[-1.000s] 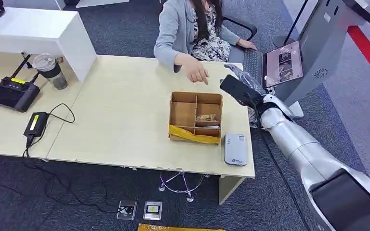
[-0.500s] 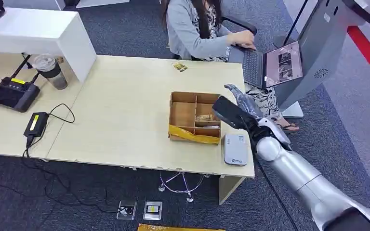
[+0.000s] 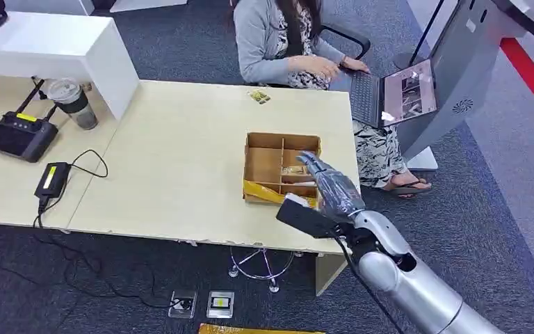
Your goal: Pass the card to the sensor for recognition and then transmit it.
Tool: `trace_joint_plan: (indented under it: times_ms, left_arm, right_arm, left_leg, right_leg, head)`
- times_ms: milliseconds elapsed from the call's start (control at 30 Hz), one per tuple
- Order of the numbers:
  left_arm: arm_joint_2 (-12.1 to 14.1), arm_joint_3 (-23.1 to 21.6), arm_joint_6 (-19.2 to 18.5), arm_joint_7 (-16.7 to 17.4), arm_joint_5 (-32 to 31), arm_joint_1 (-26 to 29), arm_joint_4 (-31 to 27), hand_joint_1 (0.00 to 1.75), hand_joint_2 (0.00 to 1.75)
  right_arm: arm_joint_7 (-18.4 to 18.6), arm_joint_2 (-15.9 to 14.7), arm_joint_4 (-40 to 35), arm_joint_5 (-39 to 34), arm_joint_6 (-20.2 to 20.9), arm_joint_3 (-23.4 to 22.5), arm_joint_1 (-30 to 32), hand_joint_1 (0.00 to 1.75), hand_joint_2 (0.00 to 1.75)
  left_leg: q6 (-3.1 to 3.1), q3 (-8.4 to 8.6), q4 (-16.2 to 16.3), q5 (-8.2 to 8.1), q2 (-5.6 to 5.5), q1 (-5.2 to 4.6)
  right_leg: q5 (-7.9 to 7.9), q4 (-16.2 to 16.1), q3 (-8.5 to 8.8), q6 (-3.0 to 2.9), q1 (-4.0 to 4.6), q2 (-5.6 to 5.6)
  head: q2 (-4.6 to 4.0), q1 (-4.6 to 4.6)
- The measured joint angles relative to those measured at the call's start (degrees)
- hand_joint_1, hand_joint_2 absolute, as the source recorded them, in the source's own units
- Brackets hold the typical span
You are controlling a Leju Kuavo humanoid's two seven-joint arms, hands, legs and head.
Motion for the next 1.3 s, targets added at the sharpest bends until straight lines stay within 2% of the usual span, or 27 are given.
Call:
trace_joint_plan:
  times_ms: [167,333,633,1033,1300]
  left_arm:
    - [-0.2,0.0,-0.3,0.0,-0.6,-0.1,0.0,0.0,0.0]
    - [-0.3,0.0,-0.5,0.0,-1.1,0.0,0.0,0.0,0.0]
    - [-0.5,0.0,-0.7,0.0,-1.8,0.0,0.0,0.0,0.0]
    - [-0.6,0.0,-1.8,-0.7,-2.5,0.0,0.0,0.0,0.0]
    - [-0.6,0.0,-2.5,-1.2,-3.2,0.0,0.0,0.0,0.0]
  right_arm:
    - [-0.2,1.8,-0.6,3.6,1.3,0.5,0.6,0.0,1.75]
    - [1.4,3.1,-0.6,11.4,1.7,0.5,1.2,0.0,1.75]
    - [3.0,5.9,-0.3,18.4,3.2,0.1,2.3,0.0,1.75]
    - [3.3,10.6,2.3,21.6,6.7,-3.1,2.1,0.0,1.75]
    - [1.7,13.2,7.2,23.0,5.4,-5.1,1.4,0.0,1.75]
  left_leg:
    - [0.0,0.01,0.0,0.0,0.01,0.0]
    - [0.0,0.0,0.0,0.0,0.01,0.0]
    - [0.0,0.0,0.0,0.0,0.01,0.0]
    - [0.0,-0.01,0.0,0.0,0.0,0.01]
    - [0.0,-0.02,0.0,0.0,0.0,0.01]
  right_leg:
    - [0.0,0.0,-0.01,0.0,0.0,0.0]
    - [0.0,0.0,-0.01,0.0,0.01,0.01]
    - [0.0,0.0,-0.01,0.0,0.0,0.01]
    - [0.0,0.0,-0.01,-0.01,0.01,0.01]
    - [0.0,0.0,-0.01,-0.01,0.01,0.0]
  head:
    - [0.0,-0.02]
    - [0.0,0.0]
    - [0.0,0.0]
    - [0.0,0.0]
    - [0.0,0.0]
